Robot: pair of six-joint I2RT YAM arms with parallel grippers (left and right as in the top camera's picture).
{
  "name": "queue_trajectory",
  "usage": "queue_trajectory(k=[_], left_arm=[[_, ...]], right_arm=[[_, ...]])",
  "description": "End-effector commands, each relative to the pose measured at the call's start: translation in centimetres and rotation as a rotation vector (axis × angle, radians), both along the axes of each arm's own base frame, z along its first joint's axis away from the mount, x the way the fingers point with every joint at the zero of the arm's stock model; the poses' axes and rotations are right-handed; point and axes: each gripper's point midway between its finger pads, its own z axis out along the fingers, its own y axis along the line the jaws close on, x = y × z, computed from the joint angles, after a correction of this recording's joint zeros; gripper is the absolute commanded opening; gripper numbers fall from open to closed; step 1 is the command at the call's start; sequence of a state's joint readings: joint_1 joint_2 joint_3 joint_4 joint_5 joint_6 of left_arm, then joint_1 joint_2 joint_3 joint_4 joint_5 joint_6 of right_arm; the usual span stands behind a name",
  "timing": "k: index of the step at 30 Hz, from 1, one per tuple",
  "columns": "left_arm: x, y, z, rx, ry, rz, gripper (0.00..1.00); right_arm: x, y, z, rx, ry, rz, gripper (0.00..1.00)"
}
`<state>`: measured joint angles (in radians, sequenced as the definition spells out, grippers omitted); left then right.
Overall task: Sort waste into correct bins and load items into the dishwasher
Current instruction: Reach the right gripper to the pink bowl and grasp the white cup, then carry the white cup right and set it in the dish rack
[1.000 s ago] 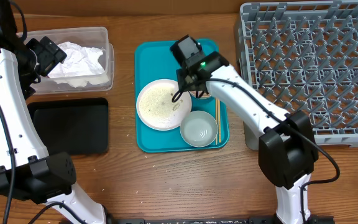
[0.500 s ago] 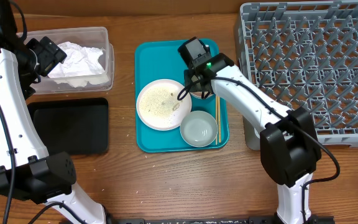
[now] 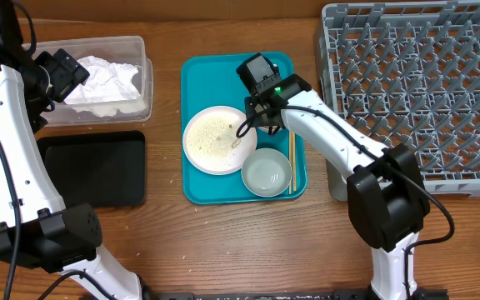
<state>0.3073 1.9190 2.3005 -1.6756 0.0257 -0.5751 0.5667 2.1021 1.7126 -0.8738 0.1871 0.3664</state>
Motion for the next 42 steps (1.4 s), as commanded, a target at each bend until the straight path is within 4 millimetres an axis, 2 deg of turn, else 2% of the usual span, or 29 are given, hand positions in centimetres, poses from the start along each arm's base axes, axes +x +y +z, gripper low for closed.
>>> queue_trajectory(k=[1, 6, 11, 12, 14, 16, 19, 22, 24, 29, 31, 34, 36, 40, 42], left_arm=[[0.3, -0.1, 0.1, 0.001, -0.006, 0.006, 1.0], [0.3, -0.1, 0.1, 0.001, -0.006, 0.006, 1.0], [0.3, -0.1, 0.1, 0.001, -0.006, 0.006, 1.0], [0.3, -0.1, 0.1, 0.001, -0.006, 0.006, 1.0], [0.3, -0.1, 0.1, 0.001, -0.006, 0.006, 1.0], [0.3, -0.1, 0.1, 0.001, -0.006, 0.006, 1.0], [0.3, -0.1, 0.1, 0.001, -0.006, 0.006, 1.0], [0.3, -0.1, 0.1, 0.001, -0.006, 0.006, 1.0], [0.3, -0.1, 0.1, 0.001, -0.006, 0.006, 1.0], [0.3, -0.1, 0.1, 0.001, -0.006, 0.006, 1.0], [0.3, -0.1, 0.1, 0.001, -0.006, 0.006, 1.0], [0.3, -0.1, 0.1, 0.001, -0.006, 0.006, 1.0], [0.3, -0.1, 0.1, 0.001, -0.006, 0.006, 1.0], [0.3, -0.1, 0.1, 0.001, -0.006, 0.006, 1.0], [0.3, -0.1, 0.1, 0.001, -0.006, 0.006, 1.0]], right_arm=[[0.2, 0.5, 1.2, 0.021, -0.022, 0.002, 0.04], [1.5, -1.0, 4.4, -0.003, -0.065, -0.04, 0.04], [2.8, -2.6, 10.2, 0.033, -0.13, -0.082, 0.04], [3.4, -3.7, 12.9, 0.054, -0.167, -0.108, 0.04], [3.8, -5.5, 15.9, 0.072, -0.205, -0.143, 0.04], [3.9, -7.8, 18.4, 0.087, -0.233, -0.186, 0.04], [4.0, -11.5, 20.6, 0.133, -0.242, -0.249, 0.04], [4.3, -15.7, 21.2, 0.217, -0.215, -0.287, 0.04], [4.9, -19.2, 21.3, 0.354, -0.183, -0.275, 0.04], [5.4, -24.0, 23.0, 0.681, -0.238, -0.075, 0.04], [5.4, -25.9, 23.3, 0.753, -0.267, -0.046, 0.04], [5.8, -29.3, 22.8, 0.829, -0.294, -0.068, 0.04], [6.3, -30.6, 22.1, 0.872, -0.302, -0.072, 0.04], [8.2, -30.9, 20.3, 1.035, -0.306, -0.005, 0.04], [9.3, -31.5, 18.1, 1.072, -0.263, -0.062, 0.04]])
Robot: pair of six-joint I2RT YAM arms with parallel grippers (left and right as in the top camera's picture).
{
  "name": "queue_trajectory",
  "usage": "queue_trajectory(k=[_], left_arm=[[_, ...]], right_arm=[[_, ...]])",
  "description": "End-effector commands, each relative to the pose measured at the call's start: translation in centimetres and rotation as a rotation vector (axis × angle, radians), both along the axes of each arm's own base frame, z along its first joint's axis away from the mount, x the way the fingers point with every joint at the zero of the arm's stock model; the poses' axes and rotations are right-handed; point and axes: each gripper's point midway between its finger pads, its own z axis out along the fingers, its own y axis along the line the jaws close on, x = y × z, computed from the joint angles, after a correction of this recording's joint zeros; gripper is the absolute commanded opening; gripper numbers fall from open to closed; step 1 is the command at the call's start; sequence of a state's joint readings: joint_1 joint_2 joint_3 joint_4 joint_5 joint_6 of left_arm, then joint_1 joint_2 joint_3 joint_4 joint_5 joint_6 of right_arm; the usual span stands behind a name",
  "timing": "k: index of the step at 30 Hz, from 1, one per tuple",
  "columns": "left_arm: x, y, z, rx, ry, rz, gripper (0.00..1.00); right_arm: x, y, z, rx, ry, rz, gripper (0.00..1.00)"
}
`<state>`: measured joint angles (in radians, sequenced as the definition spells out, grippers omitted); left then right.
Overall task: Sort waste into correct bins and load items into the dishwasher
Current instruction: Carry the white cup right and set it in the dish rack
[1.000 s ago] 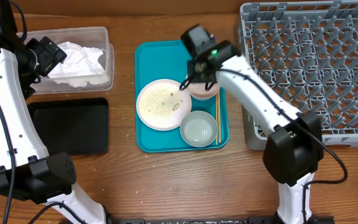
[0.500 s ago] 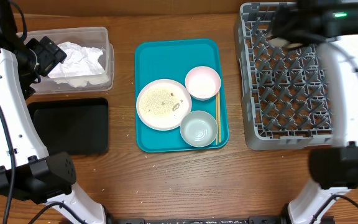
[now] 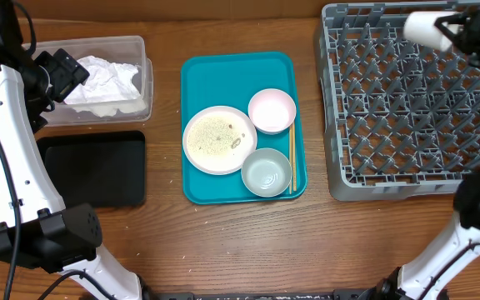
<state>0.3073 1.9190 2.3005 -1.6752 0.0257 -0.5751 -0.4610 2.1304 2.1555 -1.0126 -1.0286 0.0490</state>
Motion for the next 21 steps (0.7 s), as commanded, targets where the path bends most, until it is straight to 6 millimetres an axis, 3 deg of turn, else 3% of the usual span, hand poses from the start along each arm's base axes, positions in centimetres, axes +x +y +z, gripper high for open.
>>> queue_trajectory(k=[1, 6, 10, 15, 21], left_arm=[[0.3, -0.1, 0.1, 0.001, -0.006, 0.006, 1.0], [0.3, -0.1, 0.1, 0.001, -0.006, 0.006, 1.0], [0.3, -0.1, 0.1, 0.001, -0.006, 0.006, 1.0], [0.3, -0.1, 0.1, 0.001, -0.006, 0.006, 1.0], [0.3, -0.1, 0.1, 0.001, -0.006, 0.006, 1.0]], right_arm=[[1.1, 1.1, -2.5, 0.172, 0.039, 0.068, 0.04], [2.3, 0.3, -8.2, 0.247, 0.182, 0.03, 0.04], [2.3, -0.4, -11.6, 0.28, 0.257, 0.01, 0.04], [1.8, -1.8, -13.9, 0.255, 0.341, -0.051, 0.04], [0.1, -5.1, -16.7, 0.152, 0.472, -0.179, 0.04]])
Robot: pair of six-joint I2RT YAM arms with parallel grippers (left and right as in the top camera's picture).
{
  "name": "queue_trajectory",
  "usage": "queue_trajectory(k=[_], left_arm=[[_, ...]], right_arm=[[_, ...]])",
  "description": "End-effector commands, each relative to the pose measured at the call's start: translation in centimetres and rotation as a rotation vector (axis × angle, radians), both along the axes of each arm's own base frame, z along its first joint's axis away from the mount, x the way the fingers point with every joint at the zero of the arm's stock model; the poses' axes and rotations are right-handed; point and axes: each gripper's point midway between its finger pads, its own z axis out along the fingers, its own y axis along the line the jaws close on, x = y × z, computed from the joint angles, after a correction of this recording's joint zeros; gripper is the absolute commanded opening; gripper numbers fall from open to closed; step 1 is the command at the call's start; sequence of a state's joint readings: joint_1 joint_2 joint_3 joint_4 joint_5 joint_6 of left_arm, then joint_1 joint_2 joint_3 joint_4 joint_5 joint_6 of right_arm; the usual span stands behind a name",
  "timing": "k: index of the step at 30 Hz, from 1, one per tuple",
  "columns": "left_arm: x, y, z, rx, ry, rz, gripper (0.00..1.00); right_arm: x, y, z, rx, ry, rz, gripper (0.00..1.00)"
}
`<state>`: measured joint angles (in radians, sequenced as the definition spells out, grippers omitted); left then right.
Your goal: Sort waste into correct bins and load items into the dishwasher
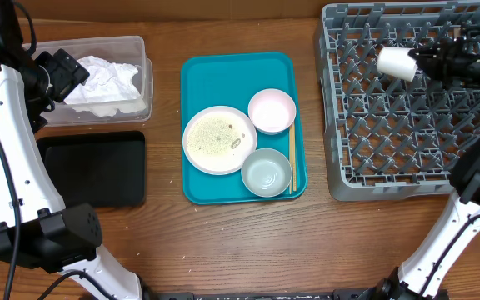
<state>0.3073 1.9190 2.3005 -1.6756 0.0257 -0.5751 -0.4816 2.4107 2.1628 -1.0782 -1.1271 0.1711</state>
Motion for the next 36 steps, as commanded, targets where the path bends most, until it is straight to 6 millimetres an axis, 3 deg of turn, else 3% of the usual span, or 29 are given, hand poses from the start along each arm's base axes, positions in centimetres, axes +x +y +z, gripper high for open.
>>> queue_trajectory(k=[1, 5, 8, 11, 14, 17, 25, 27, 31, 36], left_arm=[[0.3, -0.1, 0.1, 0.001, -0.006, 0.006, 1.0], [0.3, -0.1, 0.1, 0.001, -0.006, 0.006, 1.0], [0.3, -0.1, 0.1, 0.001, -0.006, 0.006, 1.0], [0.3, -0.1, 0.1, 0.001, -0.006, 0.006, 1.0], [0.3, -0.1, 0.1, 0.001, -0.006, 0.006, 1.0], [0.3, -0.1, 0.1, 0.001, -0.006, 0.006, 1.0], [0.3, -0.1, 0.1, 0.001, -0.006, 0.006, 1.0], [0.3, -0.1, 0.1, 0.001, -0.006, 0.006, 1.0], [0.3, -0.1, 0.1, 0.001, -0.006, 0.006, 1.0], [0.3, -0.1, 0.1, 0.001, -0.006, 0.006, 1.0]], right_arm=[[-1.4, -4.6, -4.3, -0.174, 0.157, -0.113, 0.05], [-2.0, -5.8, -4.2, -0.168, 0.168, -0.137, 0.15], [-2.3, -6.4, -3.8, -0.166, 0.169, -0.151, 0.34], [-2.4, -6.8, -3.0, -0.174, 0.155, -0.161, 0.43], [-2.4, -6.9, -1.7, -0.186, 0.13, -0.166, 0.38], [-2.5, -6.8, -0.4, -0.19, 0.117, -0.167, 0.4], [-2.9, -6.6, 5.9, -0.283, 0.043, -0.185, 0.4], [-3.0, -6.1, 7.4, -0.348, 0.022, -0.186, 0.41], [-3.0, -3.0, 9.8, -0.498, -0.077, -0.093, 0.46], [-1.7, 1.3, 7.8, -0.79, -0.072, 0.045, 0.47]])
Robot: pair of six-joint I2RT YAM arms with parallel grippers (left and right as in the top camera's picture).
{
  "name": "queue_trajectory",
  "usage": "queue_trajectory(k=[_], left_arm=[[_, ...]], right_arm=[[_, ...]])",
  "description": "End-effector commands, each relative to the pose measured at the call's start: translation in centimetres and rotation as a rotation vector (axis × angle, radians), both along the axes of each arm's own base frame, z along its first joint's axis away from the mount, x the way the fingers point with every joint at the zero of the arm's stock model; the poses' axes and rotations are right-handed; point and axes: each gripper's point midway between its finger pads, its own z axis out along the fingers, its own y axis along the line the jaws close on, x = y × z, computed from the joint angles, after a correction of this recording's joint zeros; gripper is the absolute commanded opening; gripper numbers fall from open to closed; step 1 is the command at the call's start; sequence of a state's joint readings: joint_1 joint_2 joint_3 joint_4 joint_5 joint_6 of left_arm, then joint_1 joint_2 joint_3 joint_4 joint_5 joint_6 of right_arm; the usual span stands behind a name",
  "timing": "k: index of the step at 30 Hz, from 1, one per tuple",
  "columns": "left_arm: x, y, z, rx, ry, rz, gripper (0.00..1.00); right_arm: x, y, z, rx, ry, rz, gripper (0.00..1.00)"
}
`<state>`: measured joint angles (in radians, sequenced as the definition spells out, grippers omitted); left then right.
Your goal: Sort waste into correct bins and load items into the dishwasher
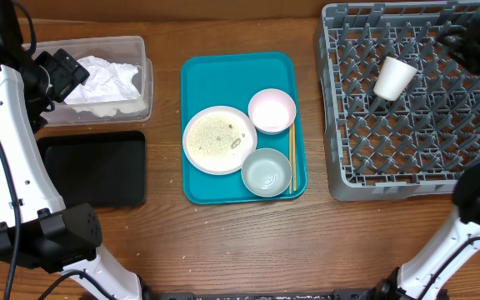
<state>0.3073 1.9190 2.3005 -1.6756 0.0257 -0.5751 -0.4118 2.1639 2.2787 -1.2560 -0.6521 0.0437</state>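
A white cup [392, 77] lies tilted among the tines in the upper middle of the grey dish rack [365, 179]. My right gripper [476, 43] is a blurred dark shape over the rack's far right, apart from the cup and holding nothing. On the teal tray [238, 71] are a crumb-covered white plate [217, 140], a pink bowl [272, 110], a pale green bowl [267, 172] and wooden chopsticks [291, 158]. My left gripper [60, 72] hangs at the left edge of the clear bin [140, 50]; its jaws are not readable.
The clear bin holds crumpled white paper [102, 79]. A black bin [94, 169] sits below it on the wooden table. The left arm's white links run down the left side, and the right arm's base stands at the bottom right.
The white cup, held sideways over the rack by my right gripper, now rests tilted in the rack. The right gripper has let go and moved to the right. The left arm is unchanged.
My right gripper was first down over the tray beside the plate. It then held a white cup over the rack's far right corner, then held it sideways over the rack's upper middle. Now the cup lies in the rack and the gripper is clear of it.
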Motion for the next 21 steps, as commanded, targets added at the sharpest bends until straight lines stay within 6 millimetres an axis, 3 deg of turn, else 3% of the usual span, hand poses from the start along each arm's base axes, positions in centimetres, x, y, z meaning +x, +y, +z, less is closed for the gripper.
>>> queue_trajectory(k=[1, 4, 9, 16, 21], left_arm=[[0.3, -0.1, 0.1, 0.001, -0.006, 0.006, 1.0], [0.3, -0.1, 0.1, 0.001, -0.006, 0.006, 1.0], [0.3, -0.1, 0.1, 0.001, -0.006, 0.006, 1.0], [0.3, -0.1, 0.1, 0.001, -0.006, 0.006, 1.0], [0.3, -0.1, 0.1, 0.001, -0.006, 0.006, 1.0]], right_arm=[[0.9, 2.5, -1.3, -0.313, 0.017, 0.103, 0.47], [1.6, 3.9, -2.2, -0.469, 0.035, 0.133, 0.48], [2.2, 5.1, -2.5, -0.616, 0.038, 0.175, 0.59], [1.1, 4.7, -5.5, -0.629, 0.131, 0.203, 0.62], [0.1, 5.4, -7.4, -0.602, 0.181, 0.235, 0.62]])
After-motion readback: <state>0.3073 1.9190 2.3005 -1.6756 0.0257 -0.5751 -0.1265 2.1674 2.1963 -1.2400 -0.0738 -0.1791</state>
